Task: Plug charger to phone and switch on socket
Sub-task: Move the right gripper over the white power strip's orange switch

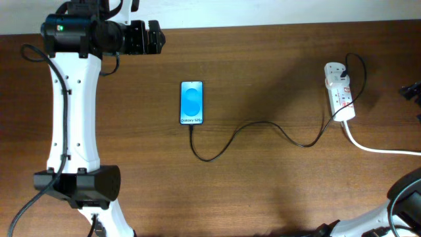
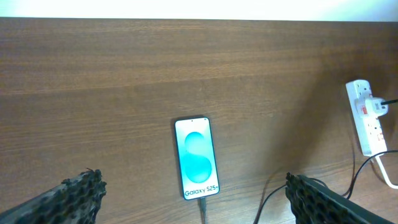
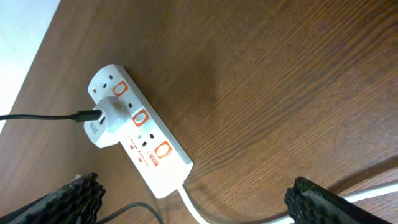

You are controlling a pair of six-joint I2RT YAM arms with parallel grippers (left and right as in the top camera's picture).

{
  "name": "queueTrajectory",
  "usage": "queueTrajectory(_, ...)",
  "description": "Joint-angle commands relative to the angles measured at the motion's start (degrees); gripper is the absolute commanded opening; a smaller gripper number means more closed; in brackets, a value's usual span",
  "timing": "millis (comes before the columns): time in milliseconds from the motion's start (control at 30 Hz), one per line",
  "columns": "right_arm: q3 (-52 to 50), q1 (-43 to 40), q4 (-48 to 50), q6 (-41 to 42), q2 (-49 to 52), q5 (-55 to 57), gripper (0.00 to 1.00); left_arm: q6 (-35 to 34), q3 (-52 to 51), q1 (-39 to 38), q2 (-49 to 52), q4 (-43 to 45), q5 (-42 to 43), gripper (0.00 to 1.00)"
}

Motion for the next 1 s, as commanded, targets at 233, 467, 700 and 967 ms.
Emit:
queueTrajectory(233, -1.9, 0.7, 1.3, 0.0, 1.6, 2.5, 0.99, 0.7, 0.9, 0.1, -1.4, 0.1, -0.2, 0.99)
queueTrajectory(467, -6.6, 1.4, 7.3, 2.4, 1.9, 1.9, 0.98, 0.7, 0.9, 0.1, -1.4, 0.1, -0.2, 0.99)
queueTrajectory(700, -9.7, 10.5, 18.4, 2.4, 3.5, 8.6, 0.98, 0.7, 0.9, 0.1, -1.4, 0.1, -0.2, 0.99)
queueTrajectory(967, -9.7, 14.7, 22.5, 2.8, 10.5, 9.6, 0.99, 0.7, 0.9, 0.1, -1.4, 0.1, -0.2, 0.99)
